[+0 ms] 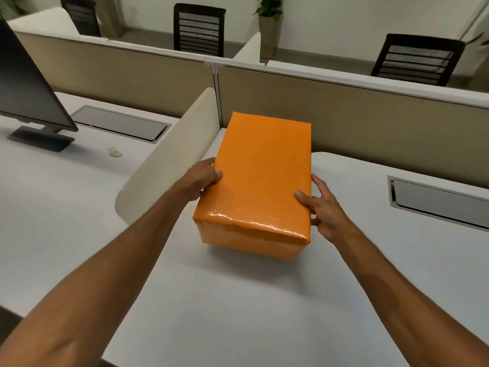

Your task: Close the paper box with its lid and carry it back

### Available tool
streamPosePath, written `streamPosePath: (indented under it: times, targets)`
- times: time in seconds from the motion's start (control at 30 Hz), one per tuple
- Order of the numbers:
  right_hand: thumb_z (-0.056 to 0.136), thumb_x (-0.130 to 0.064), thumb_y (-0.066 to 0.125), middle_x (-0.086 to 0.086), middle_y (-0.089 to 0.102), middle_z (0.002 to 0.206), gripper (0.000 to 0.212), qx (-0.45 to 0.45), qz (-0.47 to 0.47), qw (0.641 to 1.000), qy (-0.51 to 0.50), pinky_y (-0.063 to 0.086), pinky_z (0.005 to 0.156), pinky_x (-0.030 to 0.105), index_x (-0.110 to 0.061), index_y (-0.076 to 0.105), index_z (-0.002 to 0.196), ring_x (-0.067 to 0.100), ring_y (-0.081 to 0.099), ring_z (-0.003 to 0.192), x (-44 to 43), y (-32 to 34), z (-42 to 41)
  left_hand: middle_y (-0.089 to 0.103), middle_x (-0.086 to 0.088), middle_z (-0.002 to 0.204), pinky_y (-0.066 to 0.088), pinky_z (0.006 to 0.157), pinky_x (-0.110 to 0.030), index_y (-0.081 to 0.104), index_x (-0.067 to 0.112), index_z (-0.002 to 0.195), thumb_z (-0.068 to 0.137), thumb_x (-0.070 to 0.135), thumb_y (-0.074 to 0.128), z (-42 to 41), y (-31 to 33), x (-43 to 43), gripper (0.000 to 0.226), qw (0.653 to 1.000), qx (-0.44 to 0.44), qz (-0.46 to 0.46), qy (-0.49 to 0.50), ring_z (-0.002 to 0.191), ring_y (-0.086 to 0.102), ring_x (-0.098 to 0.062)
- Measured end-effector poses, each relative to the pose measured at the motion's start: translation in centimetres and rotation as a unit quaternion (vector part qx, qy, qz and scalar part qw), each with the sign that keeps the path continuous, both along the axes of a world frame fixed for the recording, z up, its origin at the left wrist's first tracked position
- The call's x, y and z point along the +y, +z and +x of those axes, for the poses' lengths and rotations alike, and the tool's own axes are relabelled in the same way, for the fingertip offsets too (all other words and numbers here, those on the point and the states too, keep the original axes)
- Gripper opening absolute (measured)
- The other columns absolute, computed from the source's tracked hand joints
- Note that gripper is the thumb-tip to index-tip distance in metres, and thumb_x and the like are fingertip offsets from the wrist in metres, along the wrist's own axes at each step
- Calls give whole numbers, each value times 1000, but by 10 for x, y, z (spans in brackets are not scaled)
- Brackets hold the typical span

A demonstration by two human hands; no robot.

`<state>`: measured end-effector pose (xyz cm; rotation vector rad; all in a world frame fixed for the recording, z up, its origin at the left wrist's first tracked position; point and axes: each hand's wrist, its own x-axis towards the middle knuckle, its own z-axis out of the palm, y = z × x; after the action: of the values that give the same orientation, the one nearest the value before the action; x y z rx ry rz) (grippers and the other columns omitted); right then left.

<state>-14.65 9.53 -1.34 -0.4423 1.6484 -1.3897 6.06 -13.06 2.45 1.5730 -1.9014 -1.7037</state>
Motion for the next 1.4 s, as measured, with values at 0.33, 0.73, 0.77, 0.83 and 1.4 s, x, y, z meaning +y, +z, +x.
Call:
streamPosePath:
  times: [0.33,0.73,0.77,0.83,1.4]
  targets:
    - [83,-35,76,-3,54,132,81,-15,8,999,-43,55,65,39,-45,29,148,20,62,103,-88,-23,9,43,-11,151,34,112,-56,32,21,152,102,25,46,-12,-14,-91,52,999,-26,-6,-46,133,44,-36]
    - [81,-40,76,-2,53,135,83,6,34,999,-35,55,71,46,-47,28,148,22,60,107,-114,-23,1,45,-12,150,37,109,-54,33,19,151,102,30,45,-16,-15,-118,51,995,-38,-53,-74,131,47,-38]
    - [81,-42,76,-2,53,134,83,12,37,999,-32,54,70,45,-47,27,148,21,60,106,-113,-22,1,45,-13,150,37,109,-54,33,19,151,103,31,45,-15,-14,-116,51,994,-40,-64,-79,131,47,-38]
    - [80,-44,76,-3,54,133,85,39,44,998,-28,56,70,46,-45,27,149,21,61,105,-112,-19,1,44,-15,151,38,108,-53,32,15,151,103,31,44,-14,-12,-112,53,989,-57,-105,-90,131,48,-39]
    - [92,-29,67,8,68,117,35,316,98,943,-35,46,76,27,-16,64,124,21,64,102,10,29,-39,32,-21,157,30,115,-52,29,12,154,102,44,38,-34,22,32,62,855,-137,-459,-196,146,26,-35]
